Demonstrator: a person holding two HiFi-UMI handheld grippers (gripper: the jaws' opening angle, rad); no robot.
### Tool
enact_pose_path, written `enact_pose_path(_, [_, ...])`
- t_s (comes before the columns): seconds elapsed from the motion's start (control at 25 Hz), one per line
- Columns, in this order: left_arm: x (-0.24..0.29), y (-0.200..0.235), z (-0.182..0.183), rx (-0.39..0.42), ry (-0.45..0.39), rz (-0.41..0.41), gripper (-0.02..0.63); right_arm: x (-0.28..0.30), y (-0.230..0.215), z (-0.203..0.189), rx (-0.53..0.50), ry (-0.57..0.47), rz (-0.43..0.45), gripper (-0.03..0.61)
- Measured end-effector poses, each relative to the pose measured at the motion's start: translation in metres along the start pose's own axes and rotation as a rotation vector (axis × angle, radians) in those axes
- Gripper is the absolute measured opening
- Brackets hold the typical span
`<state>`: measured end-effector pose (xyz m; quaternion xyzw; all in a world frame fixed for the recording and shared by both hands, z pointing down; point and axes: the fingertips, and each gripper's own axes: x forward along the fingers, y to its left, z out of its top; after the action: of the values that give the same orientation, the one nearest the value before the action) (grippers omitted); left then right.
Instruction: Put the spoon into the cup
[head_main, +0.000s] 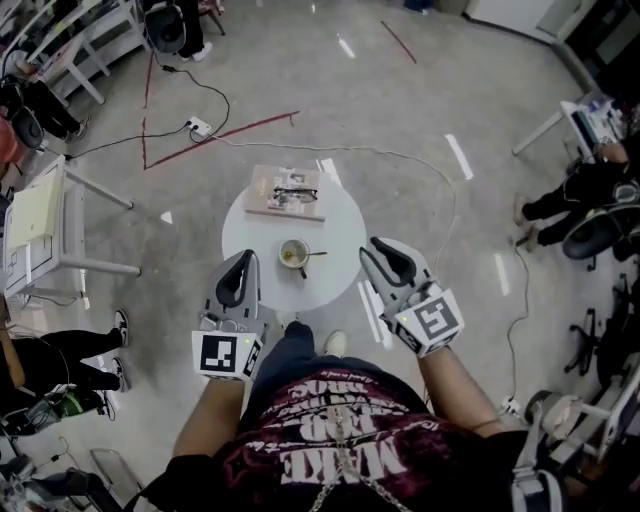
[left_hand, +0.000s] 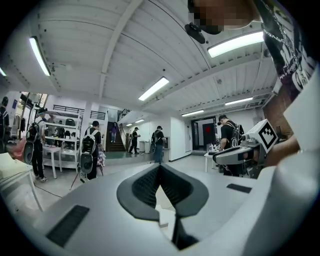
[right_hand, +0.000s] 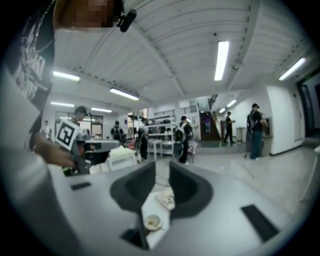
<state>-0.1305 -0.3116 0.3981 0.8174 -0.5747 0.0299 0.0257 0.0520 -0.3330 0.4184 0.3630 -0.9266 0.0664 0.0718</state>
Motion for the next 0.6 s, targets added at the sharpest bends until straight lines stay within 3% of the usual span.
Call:
enact_pose_path(0.16, [-0.009,-0.012,0.008,0.002,-0.019,0.013,0.031,-0.024,0.005,0.017,-0.051,-0.038,-0.022,0.043])
enact_pose_path(0.6, [-0.031,-0.031,0.019,-0.001,-0.041,0.044,0.031,-0.052,0.015,0.029,-0.05,-0.073,0.007,0.034])
